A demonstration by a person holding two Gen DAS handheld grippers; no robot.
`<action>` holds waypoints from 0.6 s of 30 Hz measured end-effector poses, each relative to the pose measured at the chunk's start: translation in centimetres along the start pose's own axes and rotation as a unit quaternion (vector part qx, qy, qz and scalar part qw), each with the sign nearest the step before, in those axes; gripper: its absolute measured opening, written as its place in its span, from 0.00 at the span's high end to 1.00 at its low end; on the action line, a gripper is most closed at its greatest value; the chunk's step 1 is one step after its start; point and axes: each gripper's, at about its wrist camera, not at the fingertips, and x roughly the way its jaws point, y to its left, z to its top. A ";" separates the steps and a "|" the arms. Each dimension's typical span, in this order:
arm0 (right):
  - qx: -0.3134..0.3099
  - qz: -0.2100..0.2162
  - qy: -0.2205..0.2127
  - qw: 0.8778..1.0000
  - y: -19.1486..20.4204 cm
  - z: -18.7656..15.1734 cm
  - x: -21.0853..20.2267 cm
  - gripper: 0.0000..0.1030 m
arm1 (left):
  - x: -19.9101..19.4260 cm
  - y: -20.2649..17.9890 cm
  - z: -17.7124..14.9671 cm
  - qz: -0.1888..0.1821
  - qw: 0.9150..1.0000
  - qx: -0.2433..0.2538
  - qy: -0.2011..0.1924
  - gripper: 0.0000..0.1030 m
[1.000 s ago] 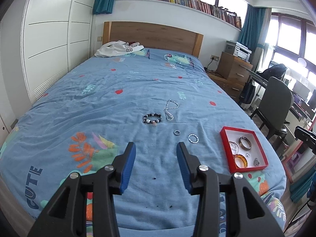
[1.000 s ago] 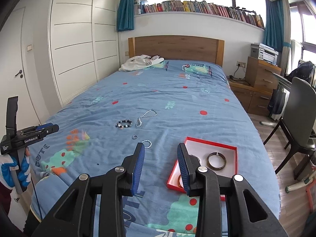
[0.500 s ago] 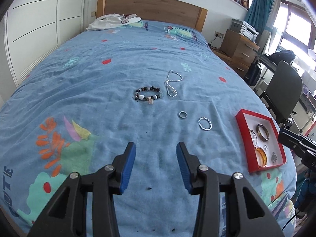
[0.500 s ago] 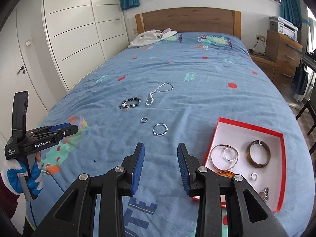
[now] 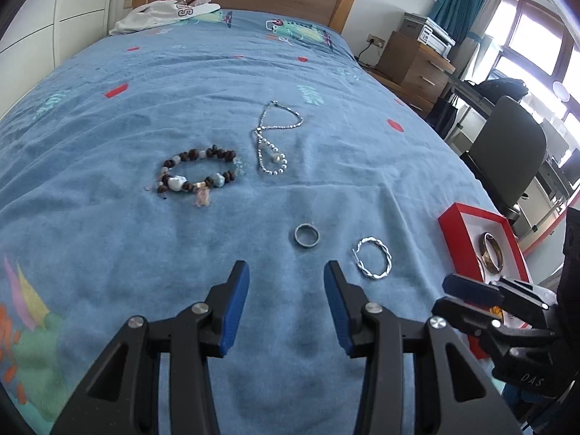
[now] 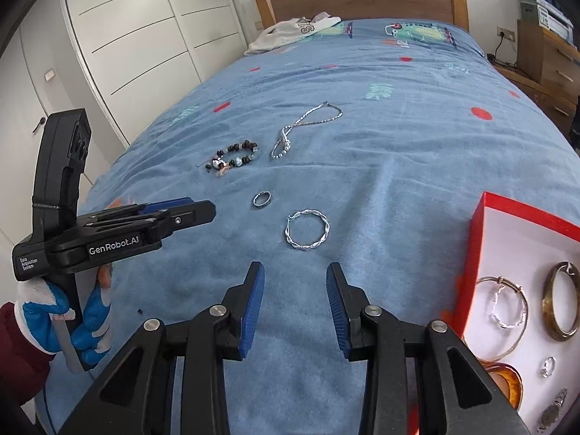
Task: Organize jewelry
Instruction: 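Move the right tool to the twisted silver hoop while the left tool approaches the plain silver ring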
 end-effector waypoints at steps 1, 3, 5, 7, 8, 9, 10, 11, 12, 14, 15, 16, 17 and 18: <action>0.001 0.002 0.002 1.000 -0.1 0.0 0.5 0.65 | 0.6 0.1 0.2 -0.006 1.000 -0.003 0.003 0.60; 0.002 0.006 0.004 1.000 -0.4 0.2 1.4 0.64 | 1.9 0.3 0.5 -0.020 1.000 -0.008 0.008 0.60; 0.001 0.008 0.004 1.000 -0.6 0.3 2.2 0.58 | 2.9 0.4 0.8 -0.027 1.000 -0.008 0.010 0.60; 0.002 0.010 0.003 1.000 -0.8 0.5 2.9 0.57 | 3.7 0.3 1.1 -0.029 1.000 -0.002 0.011 0.60; 0.004 0.013 0.003 1.000 -0.9 0.5 3.3 0.56 | 4.1 0.1 1.2 -0.028 1.000 0.002 0.011 0.60; 0.005 0.014 0.003 1.000 -1.0 0.6 3.7 0.56 | 4.5 -0.1 1.4 -0.027 1.000 0.007 0.012 0.60; 0.005 0.014 0.004 1.000 -1.0 0.7 4.0 0.56 | 4.9 -0.2 1.5 -0.026 1.000 0.011 0.012 0.60; 0.006 0.015 0.005 1.000 -1.1 0.8 4.4 0.56 | 5.2 -0.4 1.6 -0.025 1.000 0.016 0.012 0.60; 0.007 0.017 0.005 1.000 -1.2 0.9 4.7 0.56 | 5.5 -0.7 1.7 -0.023 0.999 0.023 0.012 0.60; 0.005 0.020 0.003 1.000 -1.1 1.2 5.3 0.56 | 5.9 -1.0 1.6 -0.016 0.999 0.034 0.013 0.60; 0.002 0.021 0.003 1.000 -1.1 1.3 5.6 0.56 | 6.2 -1.1 1.5 -0.014 0.999 0.037 0.012 0.60; -0.002 0.020 0.003 1.000 -1.0 1.4 5.8 0.56 | 6.3 -1.1 1.4 -0.012 0.999 0.039 0.013 0.61; -0.005 0.018 0.004 1.000 -1.0 1.5 6.1 0.56 | 6.3 -1.0 1.3 -0.012 0.999 0.039 0.010 0.61; -0.008 0.017 0.004 1.000 -0.9 1.5 6.3 0.56 | 6.3 -1.0 1.3 -0.013 0.999 0.039 0.008 0.62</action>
